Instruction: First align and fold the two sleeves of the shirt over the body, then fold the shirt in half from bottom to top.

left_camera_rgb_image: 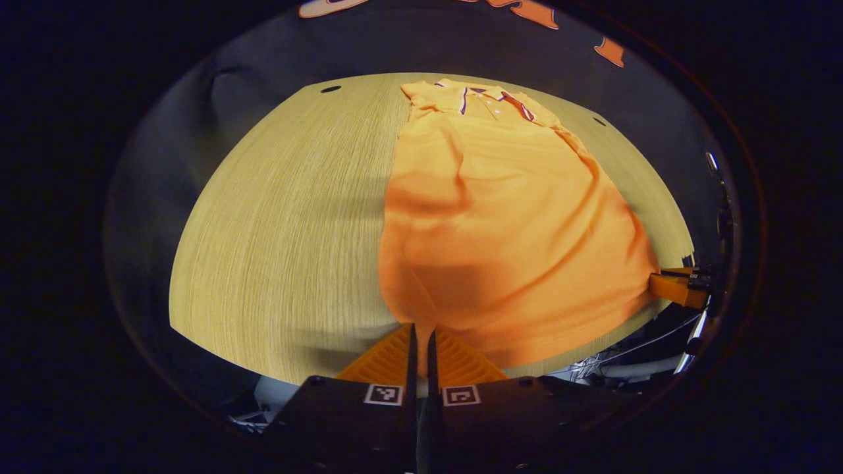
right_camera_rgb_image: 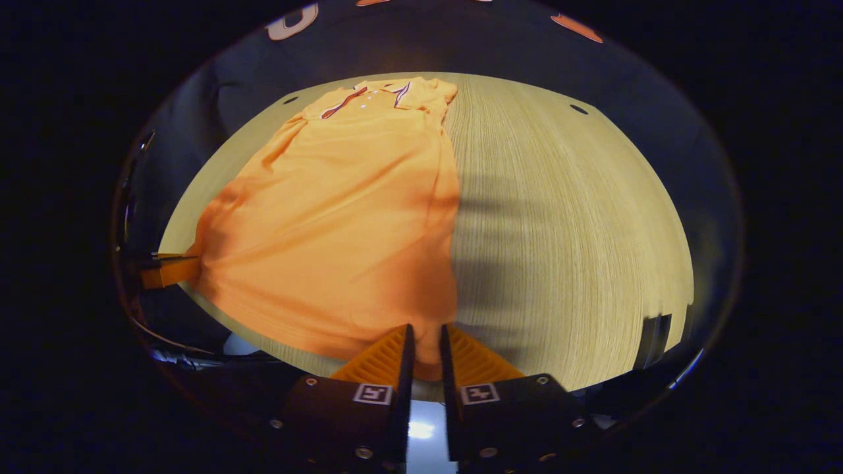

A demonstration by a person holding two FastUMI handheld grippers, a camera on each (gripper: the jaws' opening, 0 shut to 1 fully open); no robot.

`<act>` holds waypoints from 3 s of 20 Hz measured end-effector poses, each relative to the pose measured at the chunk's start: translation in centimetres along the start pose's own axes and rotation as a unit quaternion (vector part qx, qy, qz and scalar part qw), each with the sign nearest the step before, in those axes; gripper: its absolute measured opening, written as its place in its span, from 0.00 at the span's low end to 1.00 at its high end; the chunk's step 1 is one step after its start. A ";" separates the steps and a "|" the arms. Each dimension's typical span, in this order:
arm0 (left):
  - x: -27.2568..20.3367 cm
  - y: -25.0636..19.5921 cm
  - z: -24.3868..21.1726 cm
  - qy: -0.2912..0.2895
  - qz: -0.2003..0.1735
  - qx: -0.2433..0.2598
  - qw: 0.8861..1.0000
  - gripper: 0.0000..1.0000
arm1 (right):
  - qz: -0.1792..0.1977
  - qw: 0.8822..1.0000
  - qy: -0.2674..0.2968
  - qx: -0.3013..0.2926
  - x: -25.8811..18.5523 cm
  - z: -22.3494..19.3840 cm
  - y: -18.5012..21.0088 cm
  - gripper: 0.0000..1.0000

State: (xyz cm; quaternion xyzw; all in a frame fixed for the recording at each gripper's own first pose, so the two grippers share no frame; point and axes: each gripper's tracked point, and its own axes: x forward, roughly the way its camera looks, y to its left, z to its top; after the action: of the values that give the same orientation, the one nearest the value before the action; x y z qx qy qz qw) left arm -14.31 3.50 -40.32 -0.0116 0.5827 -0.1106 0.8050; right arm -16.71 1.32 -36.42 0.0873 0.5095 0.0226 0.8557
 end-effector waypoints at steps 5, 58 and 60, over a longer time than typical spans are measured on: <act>-0.3 -0.5 0.6 0.002 -0.022 -0.017 1.000 0.01 | 0.096 0.988 0.013 0.122 -0.3 0.6 1.8 0.01; 13.2 5.7 53.1 -0.161 -0.052 0.056 0.984 0.37 | -0.009 0.977 -0.141 0.161 11.4 49.8 -2.9 0.11; 12.4 5.7 53.5 -0.170 -0.048 0.051 0.983 0.81 | -0.011 0.972 -0.159 0.170 10.5 50.7 -3.2 0.38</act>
State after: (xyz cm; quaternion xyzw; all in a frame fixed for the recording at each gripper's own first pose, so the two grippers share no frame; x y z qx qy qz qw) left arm 40.68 0.76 -35.63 -0.0169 0.4292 -0.1757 0.8858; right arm 32.55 -6.93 -22.53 0.2279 0.3640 -0.0880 0.8988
